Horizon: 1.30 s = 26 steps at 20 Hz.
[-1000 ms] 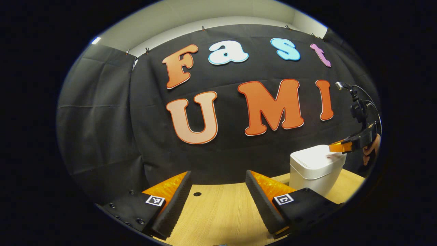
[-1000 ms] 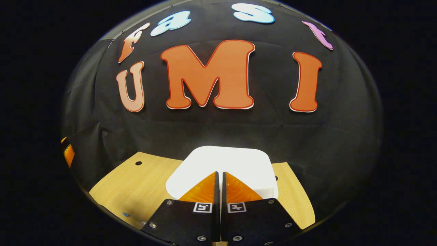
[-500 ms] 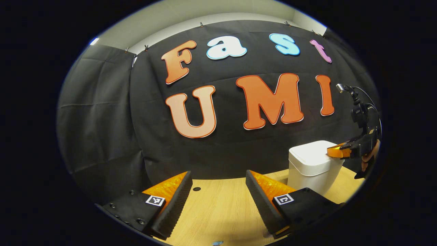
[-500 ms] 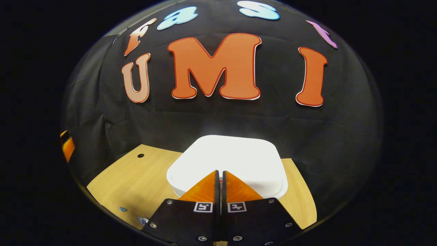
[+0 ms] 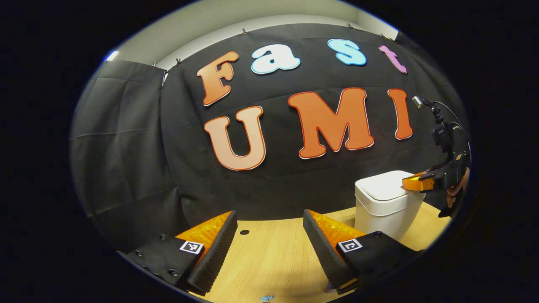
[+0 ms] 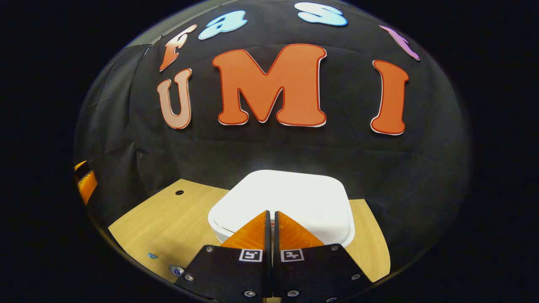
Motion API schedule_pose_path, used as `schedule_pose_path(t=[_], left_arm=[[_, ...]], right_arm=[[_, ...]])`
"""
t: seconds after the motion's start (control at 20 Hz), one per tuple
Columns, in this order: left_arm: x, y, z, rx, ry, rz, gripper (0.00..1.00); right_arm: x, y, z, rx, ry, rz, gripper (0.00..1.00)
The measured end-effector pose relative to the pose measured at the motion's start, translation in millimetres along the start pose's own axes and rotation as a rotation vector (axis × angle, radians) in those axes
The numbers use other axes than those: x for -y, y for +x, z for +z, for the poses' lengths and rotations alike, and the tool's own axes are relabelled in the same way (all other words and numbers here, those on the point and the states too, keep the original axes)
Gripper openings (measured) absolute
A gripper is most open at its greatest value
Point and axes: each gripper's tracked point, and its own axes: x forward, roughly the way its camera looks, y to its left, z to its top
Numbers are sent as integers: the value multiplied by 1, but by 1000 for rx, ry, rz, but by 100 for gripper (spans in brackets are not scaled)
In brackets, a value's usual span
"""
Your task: Press the lid of the desktop garbage bin to open it, pick up the crumpled paper on the desktop and throw it into the bin, then pick up the pop can on the desktop and drop it into the bin, and finally close the garbage bin lid.
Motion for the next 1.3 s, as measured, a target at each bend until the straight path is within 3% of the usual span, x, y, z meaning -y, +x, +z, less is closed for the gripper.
schedule_pose_path(t=[0.2,0.5,0.9,1.1,1.25,1.3], left_arm=[[-2,-6,-7,-13,-32,18,100],[-25,13,-11,-4,-28,7,100],[-48,33,-39,-62,-87,-53,100],[-54,35,-65,-124,-121,-82,100],[-56,35,-88,-197,-147,-110,100],[-56,35,-97,-222,-150,-119,100]], right_arm=[[-13,-2,10,-2,11,60,1],[-21,-12,46,102,5,19,1],[-41,-29,57,137,-4,-26,4],[-59,-35,49,129,-36,-24,22],[-72,-38,37,97,-40,-17,49],[-76,-39,32,88,-38,-15,52]])
